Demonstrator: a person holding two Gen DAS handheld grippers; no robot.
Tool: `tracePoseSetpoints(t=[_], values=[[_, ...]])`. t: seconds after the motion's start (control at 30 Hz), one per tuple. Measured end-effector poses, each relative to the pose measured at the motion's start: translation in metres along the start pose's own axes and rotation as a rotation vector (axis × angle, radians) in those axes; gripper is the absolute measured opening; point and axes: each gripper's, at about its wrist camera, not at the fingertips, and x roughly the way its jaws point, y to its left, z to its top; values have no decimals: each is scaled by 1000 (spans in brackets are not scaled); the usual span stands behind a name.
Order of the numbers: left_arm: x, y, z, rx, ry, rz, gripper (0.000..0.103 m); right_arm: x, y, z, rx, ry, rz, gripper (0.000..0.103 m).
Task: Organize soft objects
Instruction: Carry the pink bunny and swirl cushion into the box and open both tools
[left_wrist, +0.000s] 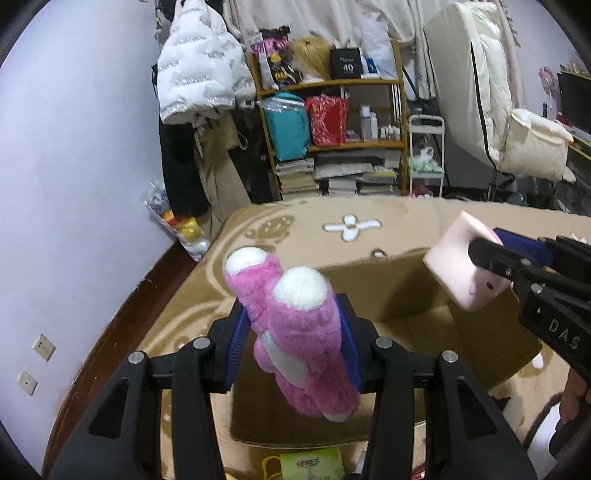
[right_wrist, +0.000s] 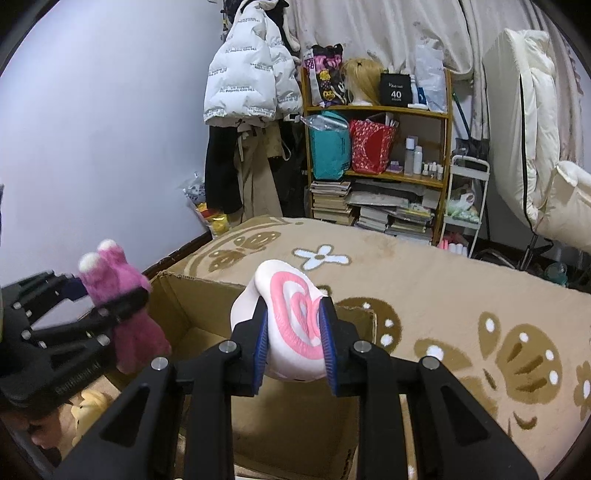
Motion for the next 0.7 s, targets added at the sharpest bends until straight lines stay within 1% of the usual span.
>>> tracePoseSetpoints(t=[0.27,0.33,0.37,0.43,0.47,0.5,0.53,0.63,0.67,0.7], values=[[11,-9,-12,23,56,20,48,8,2,-11,14,42,31,32],[9,-5,-13,10,51,39,58,8,3,-14,21,53,49,34],[6,-3,-14,2,45,52,59,8,3,-15,22,56,56,34],[3,1,-14,-8,57,76,63,7,5,-18,16,64,59,38],[2,3,-15,-16,64,77,64,6,6,-19,15,68,57,38],[-1,6,-15,-25,67,79,66,6,6,-19,16,73,57,39],[-4,8,-15,-32,65,86,72,5,6,-19,19,75,54,40],[-15,15,-17,-44,59,108,83,0,6,-20,26,75,54,42],[-18,16,-17,-47,61,108,84,-1,6,-19,26,76,57,43],[-22,18,-18,-50,62,111,86,-3,6,-19,27,74,54,46]])
